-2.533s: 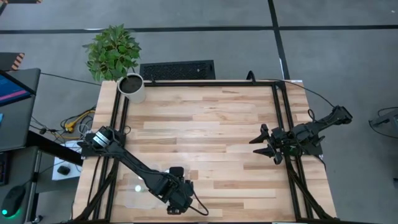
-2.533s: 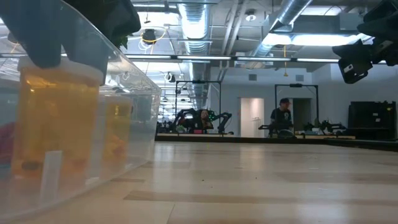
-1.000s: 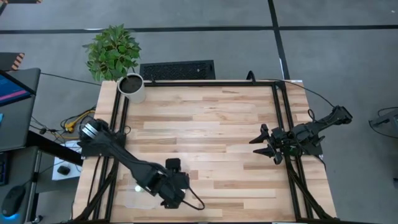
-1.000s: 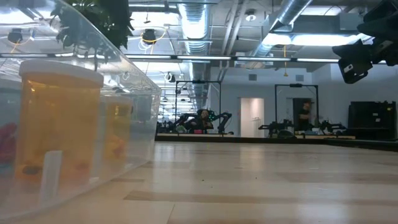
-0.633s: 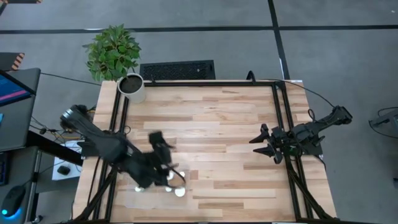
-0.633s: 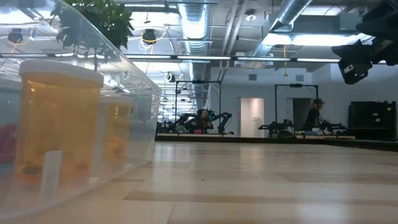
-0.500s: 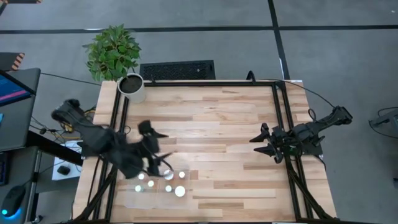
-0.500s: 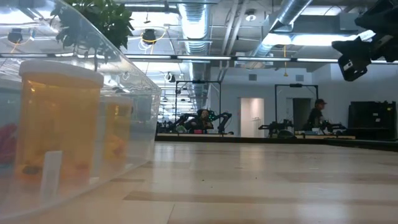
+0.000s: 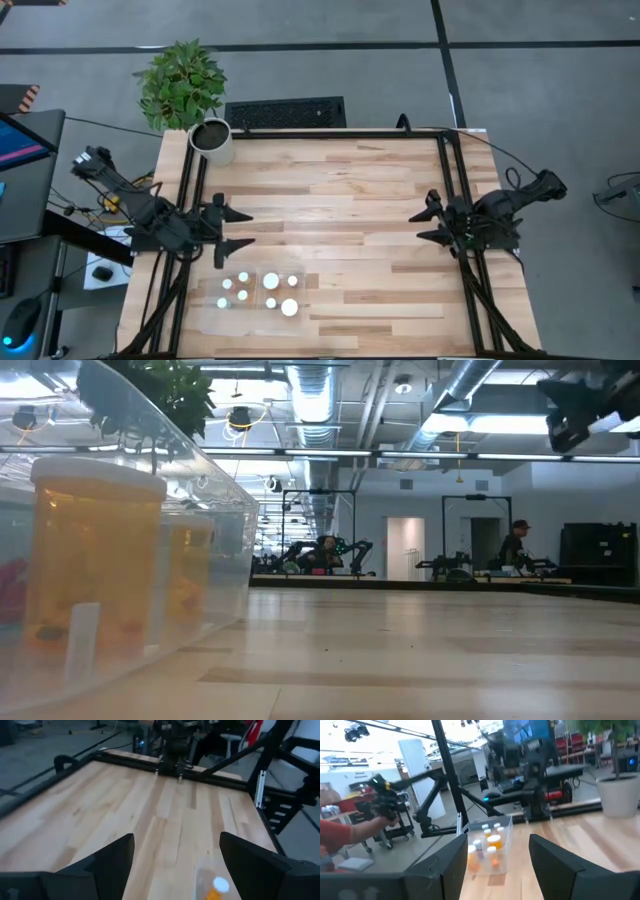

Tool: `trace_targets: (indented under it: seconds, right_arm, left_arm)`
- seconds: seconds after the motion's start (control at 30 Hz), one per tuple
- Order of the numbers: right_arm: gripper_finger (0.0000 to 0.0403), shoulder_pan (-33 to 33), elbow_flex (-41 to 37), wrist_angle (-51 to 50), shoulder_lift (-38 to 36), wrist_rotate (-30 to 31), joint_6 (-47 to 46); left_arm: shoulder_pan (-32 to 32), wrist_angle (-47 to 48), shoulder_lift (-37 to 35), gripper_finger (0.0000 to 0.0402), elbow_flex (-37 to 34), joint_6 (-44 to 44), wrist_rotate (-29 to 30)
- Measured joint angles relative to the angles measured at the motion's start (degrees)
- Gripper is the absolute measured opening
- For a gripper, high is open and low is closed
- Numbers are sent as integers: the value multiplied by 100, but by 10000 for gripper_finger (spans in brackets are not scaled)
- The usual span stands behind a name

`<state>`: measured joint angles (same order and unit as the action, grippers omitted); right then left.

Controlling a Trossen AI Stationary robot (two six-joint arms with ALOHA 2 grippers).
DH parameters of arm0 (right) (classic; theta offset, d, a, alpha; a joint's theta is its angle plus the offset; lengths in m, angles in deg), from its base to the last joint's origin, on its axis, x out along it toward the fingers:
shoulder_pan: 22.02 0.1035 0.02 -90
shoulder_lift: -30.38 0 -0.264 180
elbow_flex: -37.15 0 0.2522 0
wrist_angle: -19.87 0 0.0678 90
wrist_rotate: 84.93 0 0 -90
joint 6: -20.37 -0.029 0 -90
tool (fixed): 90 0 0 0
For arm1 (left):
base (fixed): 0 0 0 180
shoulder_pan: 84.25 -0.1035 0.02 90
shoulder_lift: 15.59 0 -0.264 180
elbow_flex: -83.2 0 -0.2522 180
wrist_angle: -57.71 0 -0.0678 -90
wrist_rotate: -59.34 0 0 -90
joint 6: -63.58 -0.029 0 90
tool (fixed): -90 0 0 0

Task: Pick and place medicine bottles into bin by pill shape (circle, oval)
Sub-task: Return to Home Position

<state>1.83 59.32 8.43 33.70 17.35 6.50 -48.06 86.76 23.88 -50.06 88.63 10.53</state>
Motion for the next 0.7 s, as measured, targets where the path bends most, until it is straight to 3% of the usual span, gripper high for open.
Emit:
trace_targets:
  seconds: [0.27,0.47,0.7]
  right_arm:
    - [226,-159,606,-780,-99,76,340]
    - [226,-587,999,-1796,-315,118,621]
    - [226,-1132,882,-2083,-313,-123,530]
  left_arm:
    - [-20,-357,-1610,286,-1760,576,261]
    - [-20,-358,-2785,286,-2383,419,271]
    - [-20,-296,-3917,286,-2680,85,125]
